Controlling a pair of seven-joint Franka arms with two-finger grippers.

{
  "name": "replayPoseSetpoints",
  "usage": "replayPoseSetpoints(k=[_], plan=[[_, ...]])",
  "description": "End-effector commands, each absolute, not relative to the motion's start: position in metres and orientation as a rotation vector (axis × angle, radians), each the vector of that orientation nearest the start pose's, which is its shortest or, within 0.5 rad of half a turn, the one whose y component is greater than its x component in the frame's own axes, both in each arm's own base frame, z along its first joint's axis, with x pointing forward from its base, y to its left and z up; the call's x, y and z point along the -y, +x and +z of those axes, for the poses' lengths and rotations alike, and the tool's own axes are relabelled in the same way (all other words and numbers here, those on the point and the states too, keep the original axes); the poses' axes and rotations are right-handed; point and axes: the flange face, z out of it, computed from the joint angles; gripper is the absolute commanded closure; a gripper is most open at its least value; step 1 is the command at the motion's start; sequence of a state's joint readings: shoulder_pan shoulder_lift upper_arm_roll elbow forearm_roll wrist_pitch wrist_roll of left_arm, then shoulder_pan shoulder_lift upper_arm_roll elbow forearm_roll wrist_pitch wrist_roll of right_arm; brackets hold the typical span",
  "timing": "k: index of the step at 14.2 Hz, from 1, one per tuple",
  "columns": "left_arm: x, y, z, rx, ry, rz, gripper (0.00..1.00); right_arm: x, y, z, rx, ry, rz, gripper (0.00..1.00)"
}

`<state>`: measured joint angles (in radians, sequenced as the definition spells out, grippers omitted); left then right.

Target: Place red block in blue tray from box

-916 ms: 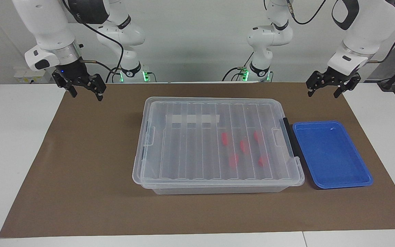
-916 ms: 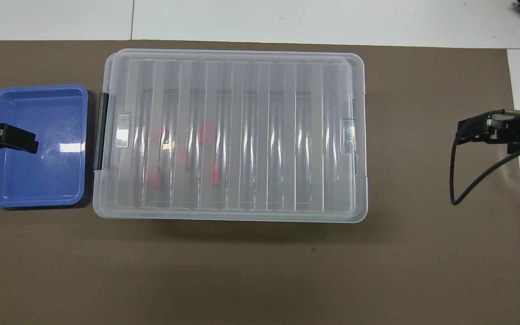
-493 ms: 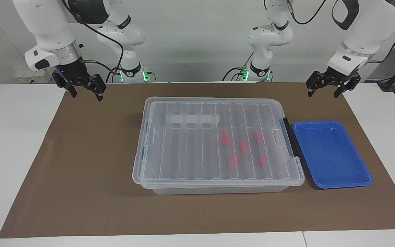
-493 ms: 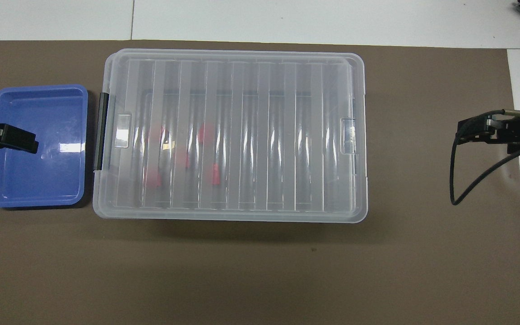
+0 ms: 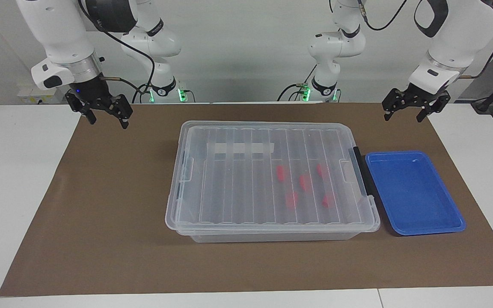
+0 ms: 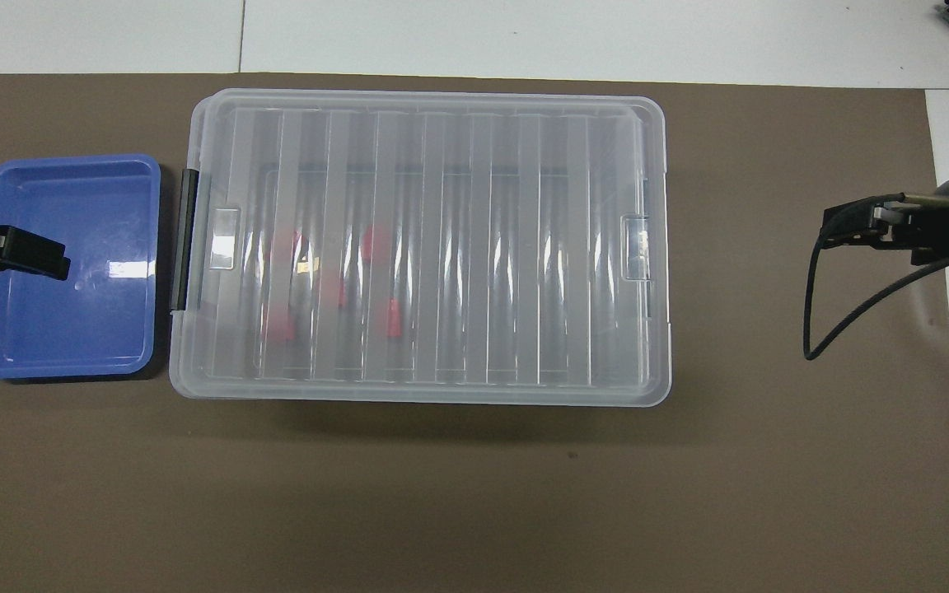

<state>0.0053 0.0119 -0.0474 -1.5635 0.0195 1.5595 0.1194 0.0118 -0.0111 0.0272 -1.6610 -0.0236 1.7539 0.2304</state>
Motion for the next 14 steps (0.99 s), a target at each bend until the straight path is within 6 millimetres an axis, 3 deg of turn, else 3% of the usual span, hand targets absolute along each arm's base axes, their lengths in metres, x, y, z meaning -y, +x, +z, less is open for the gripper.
replayPoseSetpoints(k=[1, 10, 14], plan=[[0.019, 0.551, 0.621, -0.255, -3.101, 0.031, 0.0, -0.033, 0.566, 0.588, -0.285, -3.116, -0.215, 0.0], [0.019, 0.551, 0.621, -0.255, -3.101, 0.033, 0.0, -0.107, 0.595, 0.533, -0.176, -3.101, -0.241, 0.01], [0.019, 0.551, 0.621, -0.255, -3.101, 0.031, 0.0, -0.138, 0.606, 0.499, -0.232, -3.089, -0.222, 0.02]])
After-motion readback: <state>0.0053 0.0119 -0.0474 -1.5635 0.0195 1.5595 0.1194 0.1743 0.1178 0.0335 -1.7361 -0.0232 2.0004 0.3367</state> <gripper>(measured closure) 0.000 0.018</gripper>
